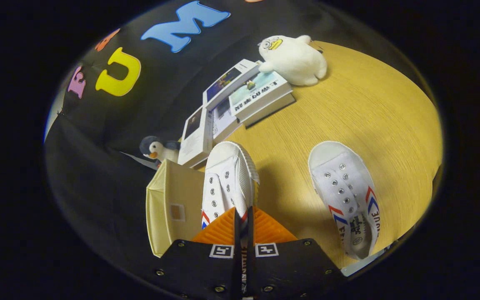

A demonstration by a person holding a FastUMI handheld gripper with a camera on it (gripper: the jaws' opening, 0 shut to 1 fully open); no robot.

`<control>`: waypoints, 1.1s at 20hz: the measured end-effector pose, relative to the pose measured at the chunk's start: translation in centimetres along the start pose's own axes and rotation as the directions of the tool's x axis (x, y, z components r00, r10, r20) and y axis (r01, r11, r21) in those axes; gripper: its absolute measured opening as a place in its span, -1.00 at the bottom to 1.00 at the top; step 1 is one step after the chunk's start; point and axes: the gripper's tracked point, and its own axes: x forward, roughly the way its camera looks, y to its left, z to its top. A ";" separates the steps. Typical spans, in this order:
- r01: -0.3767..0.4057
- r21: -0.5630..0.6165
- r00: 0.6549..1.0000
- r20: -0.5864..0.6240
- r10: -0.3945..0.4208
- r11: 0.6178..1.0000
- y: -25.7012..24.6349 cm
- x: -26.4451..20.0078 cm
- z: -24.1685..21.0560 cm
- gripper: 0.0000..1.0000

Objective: Open the storage box then place both shoes into the box .Put the left shoe in first, then the right shoe, with the right side of both shoes facing outward in a uniform manner.

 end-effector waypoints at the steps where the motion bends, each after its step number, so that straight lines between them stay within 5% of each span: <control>1: -0.018 -0.007 1.000 0.008 0.018 1.000 1.2 -0.5 0.3 -0.91; 10: -0.131 -0.092 0.991 0.021 0.133 0.987 11.2 -0.7 0.0 -0.91; 22: -0.093 -0.217 0.994 -0.078 0.078 0.972 17.7 7.1 -6.7 -0.92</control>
